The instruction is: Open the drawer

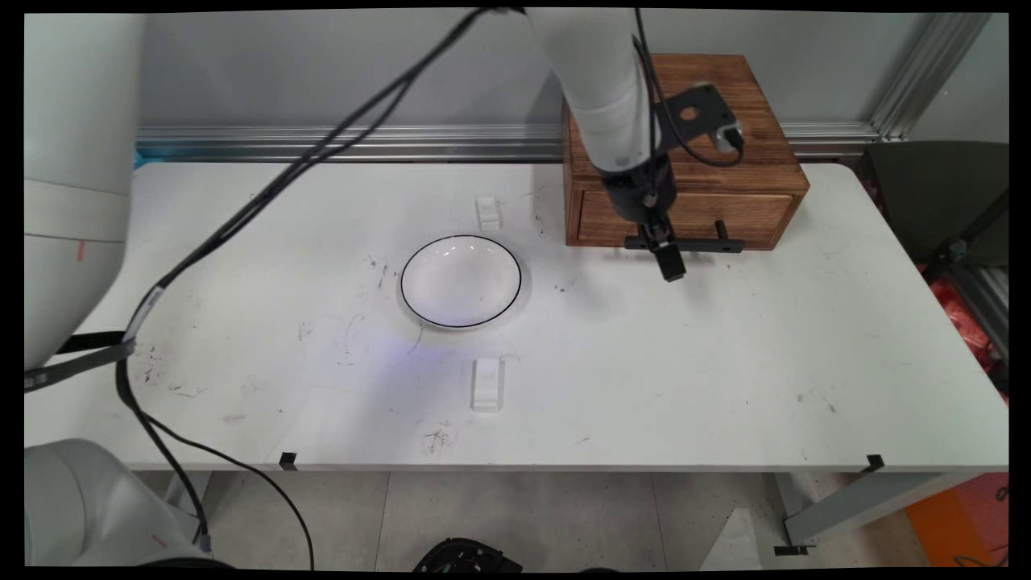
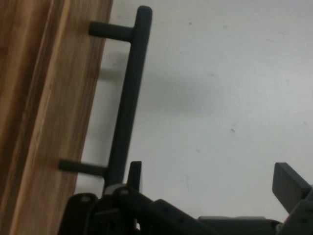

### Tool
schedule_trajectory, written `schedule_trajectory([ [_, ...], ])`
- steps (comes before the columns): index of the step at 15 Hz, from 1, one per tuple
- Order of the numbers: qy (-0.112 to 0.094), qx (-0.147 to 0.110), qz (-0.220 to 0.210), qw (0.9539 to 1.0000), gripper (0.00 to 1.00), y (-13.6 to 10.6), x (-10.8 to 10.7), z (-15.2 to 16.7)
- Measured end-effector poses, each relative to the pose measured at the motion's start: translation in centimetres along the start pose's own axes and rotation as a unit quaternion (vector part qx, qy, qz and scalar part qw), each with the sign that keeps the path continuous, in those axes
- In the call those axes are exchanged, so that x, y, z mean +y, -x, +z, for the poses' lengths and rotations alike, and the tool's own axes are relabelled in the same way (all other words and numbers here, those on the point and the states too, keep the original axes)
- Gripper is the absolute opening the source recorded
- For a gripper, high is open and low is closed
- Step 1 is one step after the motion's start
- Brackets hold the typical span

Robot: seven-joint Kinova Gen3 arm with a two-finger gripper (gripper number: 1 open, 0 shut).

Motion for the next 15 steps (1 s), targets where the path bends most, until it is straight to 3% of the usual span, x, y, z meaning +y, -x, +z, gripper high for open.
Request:
schedule_trajectory([
  [8, -0.021, 0.001, 0.02, 0.9996, 1.0, -2.2, -0.3, 5.9],
  [15, -0.027, 0.002, 0.037, 0.999, 1.0, -3.1, -0.5, 9.2],
])
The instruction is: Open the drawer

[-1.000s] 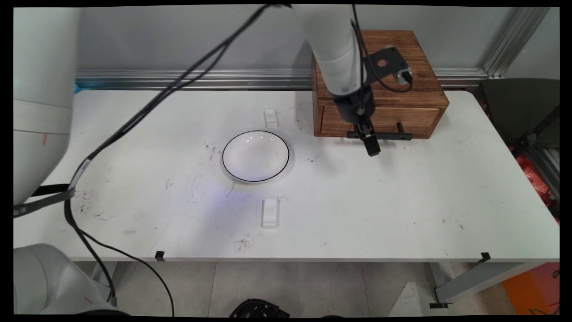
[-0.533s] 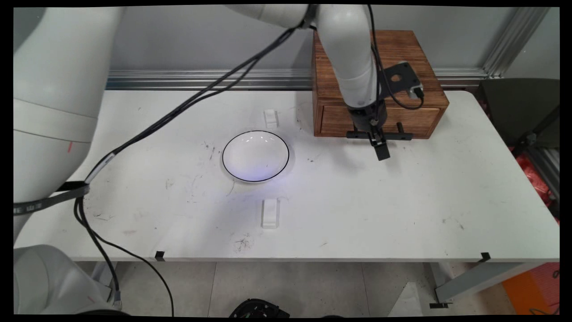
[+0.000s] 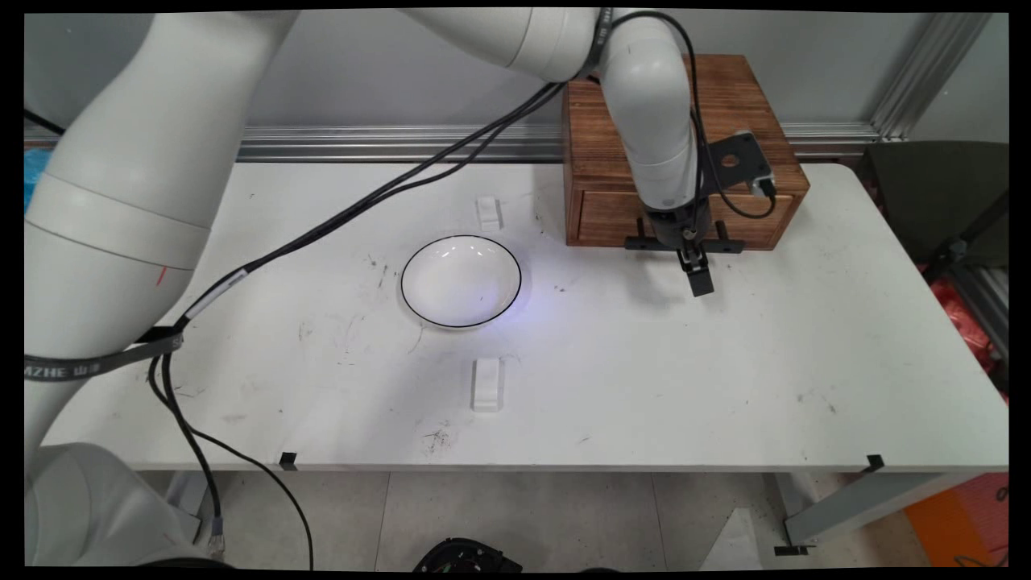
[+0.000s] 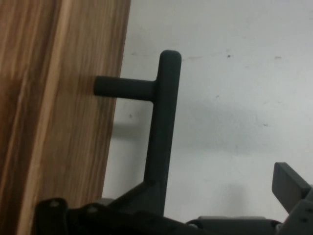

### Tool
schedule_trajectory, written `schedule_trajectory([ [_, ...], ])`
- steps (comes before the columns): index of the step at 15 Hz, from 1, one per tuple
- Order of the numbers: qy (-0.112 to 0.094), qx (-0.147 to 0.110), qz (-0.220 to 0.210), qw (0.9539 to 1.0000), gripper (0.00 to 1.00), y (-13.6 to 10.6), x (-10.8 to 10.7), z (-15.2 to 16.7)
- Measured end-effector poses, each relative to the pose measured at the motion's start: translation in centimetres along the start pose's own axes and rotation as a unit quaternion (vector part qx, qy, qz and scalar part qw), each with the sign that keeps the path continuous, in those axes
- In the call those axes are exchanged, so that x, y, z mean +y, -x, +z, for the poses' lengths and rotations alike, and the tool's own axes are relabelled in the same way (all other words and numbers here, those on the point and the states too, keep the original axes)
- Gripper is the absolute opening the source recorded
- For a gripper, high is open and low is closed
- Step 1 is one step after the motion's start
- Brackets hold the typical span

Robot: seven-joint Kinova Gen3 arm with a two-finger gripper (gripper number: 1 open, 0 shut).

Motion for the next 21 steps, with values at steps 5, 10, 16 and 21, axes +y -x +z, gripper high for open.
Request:
schedule_trajectory([
  [5, 0.002, 0.004, 0.009, 0.9999, 1.0, -0.6, 0.1, 0.8],
  [10, 0.003, 0.004, 0.012, 0.9999, 1.0, -1.2, 0.5, 0.0],
  [16, -0.002, 0.0, 0.013, 0.9999, 1.0, -1.8, 0.7, -1.5],
  [21, -0.013, -0.007, 0.015, 0.9998, 1.0, -1.7, 0.2, -2.2],
])
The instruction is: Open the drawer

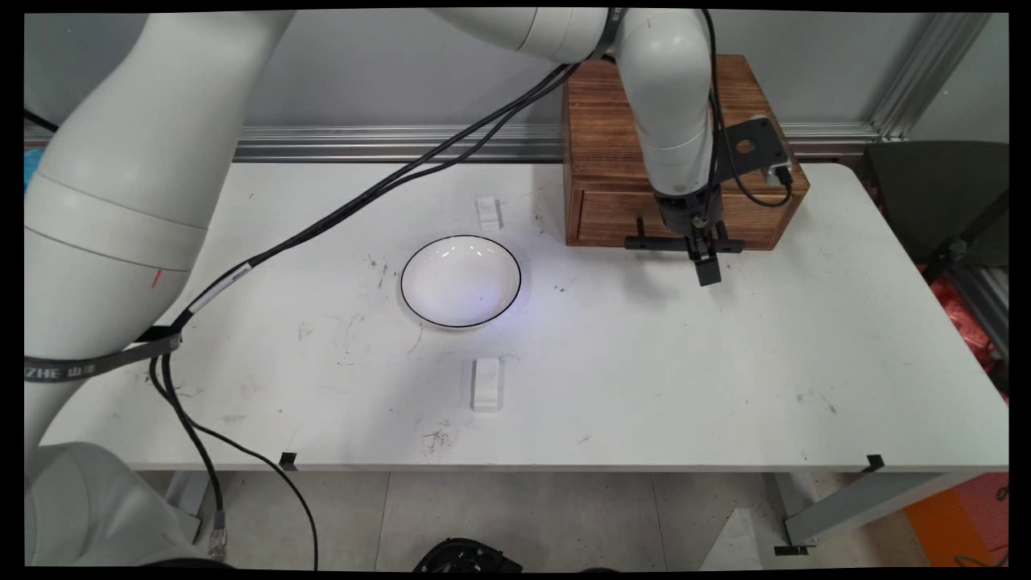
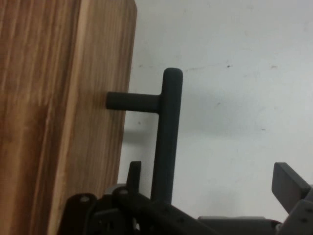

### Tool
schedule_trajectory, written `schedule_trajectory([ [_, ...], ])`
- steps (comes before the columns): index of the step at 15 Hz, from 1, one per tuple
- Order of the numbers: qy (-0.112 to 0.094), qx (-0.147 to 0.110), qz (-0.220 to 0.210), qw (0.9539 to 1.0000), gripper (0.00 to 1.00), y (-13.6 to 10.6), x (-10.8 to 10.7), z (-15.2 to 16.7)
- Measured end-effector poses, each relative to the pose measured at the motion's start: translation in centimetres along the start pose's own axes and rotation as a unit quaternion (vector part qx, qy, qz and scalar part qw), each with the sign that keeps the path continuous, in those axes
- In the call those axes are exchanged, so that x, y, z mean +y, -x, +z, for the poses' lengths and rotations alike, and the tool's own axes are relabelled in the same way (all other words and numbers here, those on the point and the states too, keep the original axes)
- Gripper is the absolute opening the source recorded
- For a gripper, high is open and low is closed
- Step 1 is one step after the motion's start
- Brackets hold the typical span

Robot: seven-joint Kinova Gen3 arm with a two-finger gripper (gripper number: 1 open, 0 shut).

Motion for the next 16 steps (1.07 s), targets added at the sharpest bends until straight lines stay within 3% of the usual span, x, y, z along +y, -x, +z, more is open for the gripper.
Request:
schedule_trajectory([
  [5, -0.003, -0.008, 0.005, 0.9999, 1.0, 0.7, -0.2, 0.1],
  [16, 0.021, -0.024, 0.046, 0.9984, 1.0, 2.0, -0.1, 2.0],
])
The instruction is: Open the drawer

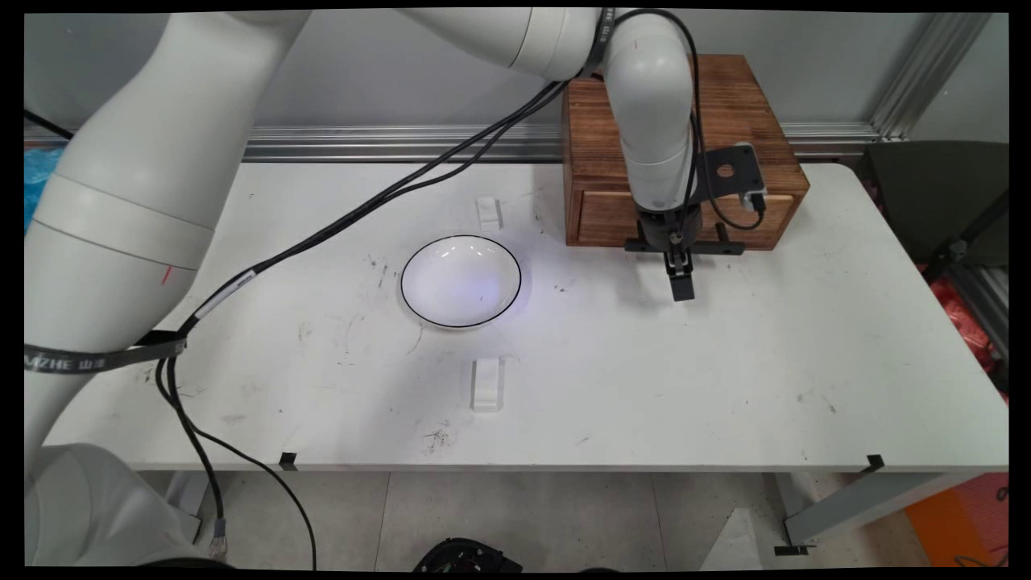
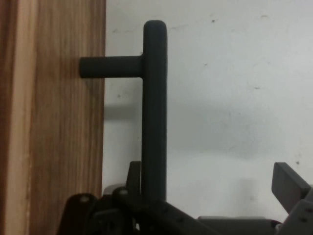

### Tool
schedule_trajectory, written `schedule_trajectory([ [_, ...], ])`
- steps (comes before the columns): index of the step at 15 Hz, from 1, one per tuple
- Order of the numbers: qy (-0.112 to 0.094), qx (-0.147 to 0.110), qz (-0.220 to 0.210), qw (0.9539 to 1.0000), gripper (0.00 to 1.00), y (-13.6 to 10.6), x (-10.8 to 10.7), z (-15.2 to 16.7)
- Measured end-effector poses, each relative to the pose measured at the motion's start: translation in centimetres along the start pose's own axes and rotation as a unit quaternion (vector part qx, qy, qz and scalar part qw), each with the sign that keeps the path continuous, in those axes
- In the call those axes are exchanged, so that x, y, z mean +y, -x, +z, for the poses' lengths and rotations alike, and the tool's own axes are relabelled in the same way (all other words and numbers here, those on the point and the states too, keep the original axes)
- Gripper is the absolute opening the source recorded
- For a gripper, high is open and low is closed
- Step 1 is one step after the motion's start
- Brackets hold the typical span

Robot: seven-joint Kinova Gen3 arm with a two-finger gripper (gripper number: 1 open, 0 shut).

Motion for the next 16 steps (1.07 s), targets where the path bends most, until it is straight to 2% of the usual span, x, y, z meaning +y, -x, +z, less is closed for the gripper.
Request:
schedule_trajectory([
  [6, 0.018, -0.004, -0.001, 0.9998, 1.0, -0.2, 1.6, 0.2],
  [16, 0.054, -0.021, -0.014, 0.9983, 1.0, -1.1, 8.0, -1.4],
])
